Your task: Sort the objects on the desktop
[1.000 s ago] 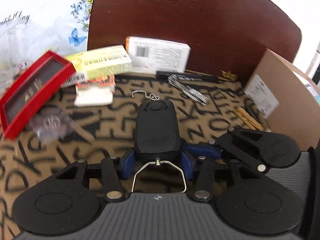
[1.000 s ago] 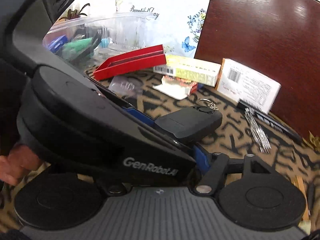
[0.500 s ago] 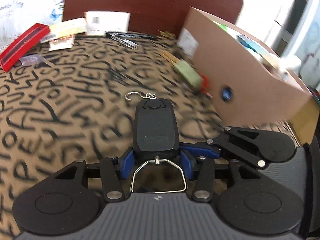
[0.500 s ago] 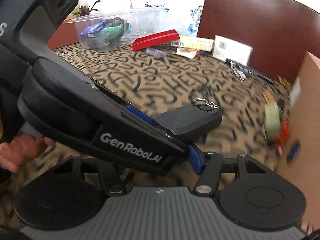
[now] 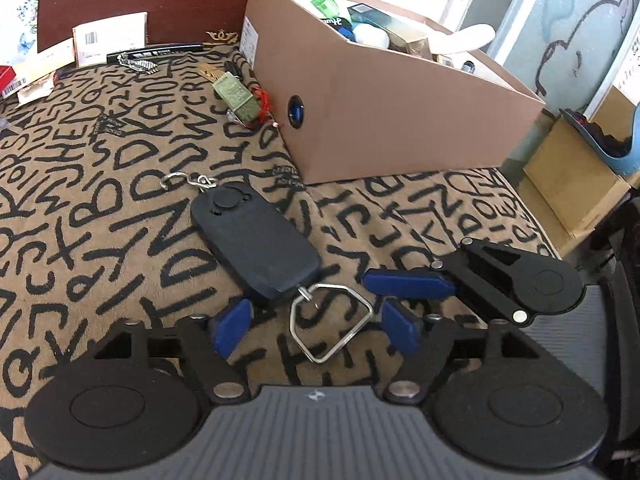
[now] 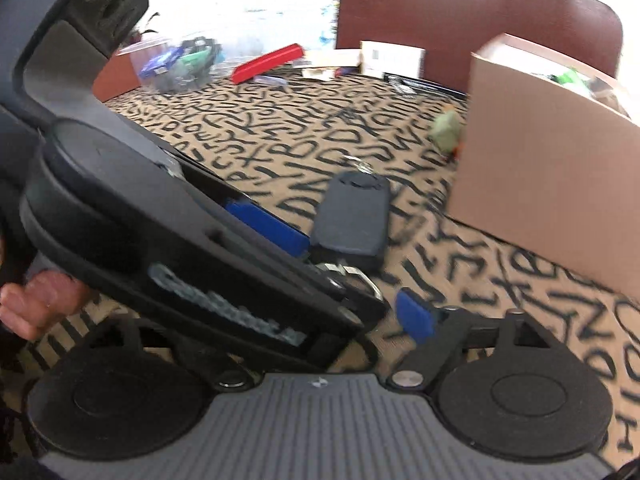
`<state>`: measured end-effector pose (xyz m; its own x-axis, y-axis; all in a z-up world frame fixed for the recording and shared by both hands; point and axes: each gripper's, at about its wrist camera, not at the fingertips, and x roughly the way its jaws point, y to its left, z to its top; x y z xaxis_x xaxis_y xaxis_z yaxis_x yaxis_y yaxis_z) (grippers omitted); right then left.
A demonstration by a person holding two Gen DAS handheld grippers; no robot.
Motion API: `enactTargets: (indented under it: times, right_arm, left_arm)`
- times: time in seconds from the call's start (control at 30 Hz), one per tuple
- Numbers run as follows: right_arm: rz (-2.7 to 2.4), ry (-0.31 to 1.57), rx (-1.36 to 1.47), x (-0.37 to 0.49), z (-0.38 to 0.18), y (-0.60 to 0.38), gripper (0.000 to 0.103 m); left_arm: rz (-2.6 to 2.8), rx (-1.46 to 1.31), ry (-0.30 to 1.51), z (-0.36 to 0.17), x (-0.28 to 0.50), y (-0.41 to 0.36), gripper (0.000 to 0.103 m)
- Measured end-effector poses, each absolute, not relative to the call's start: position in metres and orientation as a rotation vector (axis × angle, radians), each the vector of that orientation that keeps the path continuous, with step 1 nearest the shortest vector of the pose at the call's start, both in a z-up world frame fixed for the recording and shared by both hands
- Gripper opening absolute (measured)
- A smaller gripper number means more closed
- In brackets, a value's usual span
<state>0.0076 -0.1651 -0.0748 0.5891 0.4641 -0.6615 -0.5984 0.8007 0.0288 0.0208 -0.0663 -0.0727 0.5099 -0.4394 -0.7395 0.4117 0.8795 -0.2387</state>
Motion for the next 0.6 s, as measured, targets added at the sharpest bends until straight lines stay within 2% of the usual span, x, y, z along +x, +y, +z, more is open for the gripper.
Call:
enactTargets:
  times: [0.27, 0.6]
  right_arm:
    - [0.603, 0.698, -0.222, 0.003, -0.074, -0.166, 0.087]
    - [0.58, 0.69, -0.238, 0.0, -0.072, -0.164, 0.088]
  left_arm:
    - [-0.482, -0.078, 0.881, -0.064, 0.011, -0.051, 0.085]
    - [-0.458, -0.108, 0.728, -0.042, 0.004, -0.027, 0.09]
